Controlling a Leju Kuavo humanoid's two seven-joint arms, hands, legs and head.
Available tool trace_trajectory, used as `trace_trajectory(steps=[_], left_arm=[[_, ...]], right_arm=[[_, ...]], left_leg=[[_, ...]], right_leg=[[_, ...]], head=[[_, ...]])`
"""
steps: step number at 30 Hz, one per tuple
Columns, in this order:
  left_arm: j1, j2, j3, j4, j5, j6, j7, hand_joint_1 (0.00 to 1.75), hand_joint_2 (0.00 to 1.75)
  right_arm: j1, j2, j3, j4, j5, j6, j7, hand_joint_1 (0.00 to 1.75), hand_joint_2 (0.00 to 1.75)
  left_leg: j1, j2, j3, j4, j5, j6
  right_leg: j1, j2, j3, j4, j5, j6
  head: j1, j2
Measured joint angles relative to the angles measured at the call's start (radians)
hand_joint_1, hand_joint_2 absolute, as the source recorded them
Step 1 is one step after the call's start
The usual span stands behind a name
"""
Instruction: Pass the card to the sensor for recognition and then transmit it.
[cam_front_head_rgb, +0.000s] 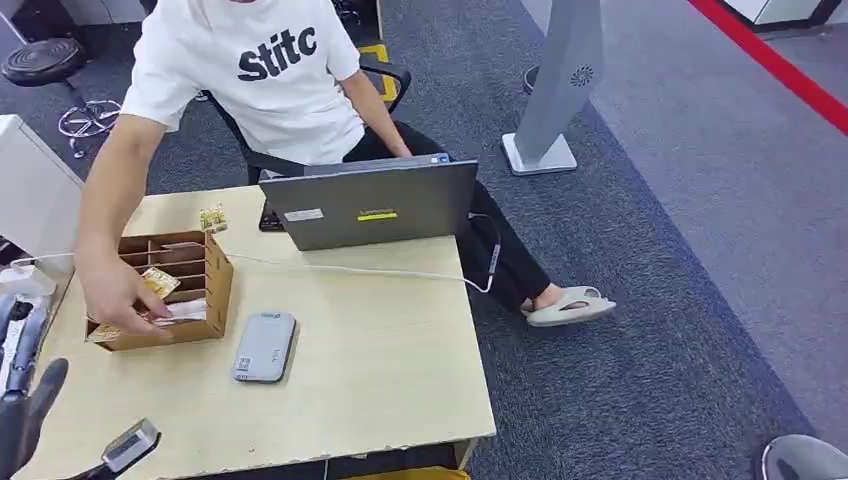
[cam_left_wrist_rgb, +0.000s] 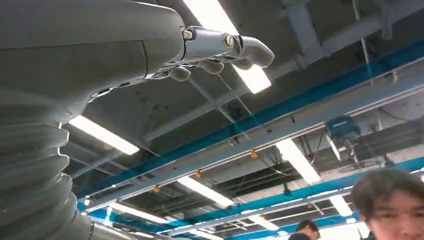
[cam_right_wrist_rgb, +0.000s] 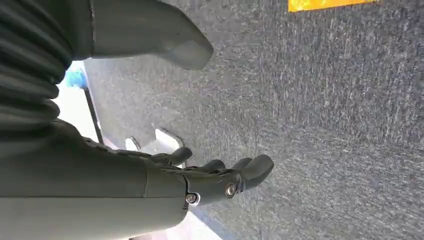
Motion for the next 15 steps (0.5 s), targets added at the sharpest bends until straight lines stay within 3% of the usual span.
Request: trace_trajectory(steps=[3,6,9,10,11,13,15], left_arm=[[-0.008,0.008,0.056,0.038,0.0,0.0,-0.002,0.0,1.75],[-0.008,0.068,0.088,0.093,0.0,-0.001,0.057,0.0,1.75],[-0.028,0.162,0.081,0.178,0.0,-0.026,0.263,0.0,1.75],[-0.043,0.177,0.07,0.193,0.0,-0.029,0.284,0.0,1.75],[-0.064,0.225,0.018,0.24,0.0,-0.036,0.357,0.0,1.75],[-0.098,0.266,-0.044,0.293,-0.001,-0.053,0.458,0.0,1.75],[-0.15,0.301,-0.161,0.364,-0.001,-0.068,0.562,0.0,1.75]], right_arm=[[0.0,0.0,0.0,0.0,-0.012,0.0,0.002,0.0,1.75],[0.001,0.0,0.0,0.001,-0.013,0.001,0.011,0.0,1.75],[0.001,0.0,0.0,0.003,-0.011,0.008,0.022,0.0,1.75],[0.001,0.0,0.0,0.003,-0.011,0.01,0.023,0.0,1.75],[-0.002,0.0,0.001,0.003,-0.011,0.016,0.026,0.0,1.75],[-0.002,0.0,0.004,0.003,-0.011,0.018,0.029,0.0,1.75],[-0.002,0.0,0.006,0.003,-0.011,0.018,0.029,0.0,1.75]], left_leg=[[0.0,0.0,0.0,0.0,0.0,0.0],[0.001,0.0,0.0,0.0,0.0,0.0],[0.001,0.0,0.0,0.0,0.001,-0.001],[0.002,-0.001,0.0,0.0,0.001,-0.001],[0.002,-0.002,0.0,0.0,0.001,-0.002],[0.001,0.0,0.0,0.0,0.001,-0.002],[0.001,-0.002,-0.001,0.0,0.002,-0.001]], right_leg=[[0.0,0.0,0.0,0.0,0.0,0.0],[0.001,0.0,-0.001,0.0,0.0,0.0],[0.002,0.0,-0.004,0.0,0.0,-0.001],[0.002,-0.001,-0.003,0.0,0.0,-0.001],[0.002,-0.002,-0.003,0.0,0.0,-0.001],[0.002,0.0,-0.003,0.0,0.001,-0.001],[0.002,-0.002,0.0,0.0,0.001,-0.001]], head=[[0.0,0.0],[0.0,0.0],[-0.003,0.0],[-0.003,0.0],[-0.001,0.0],[-0.003,0.0],[-0.002,0.0]])
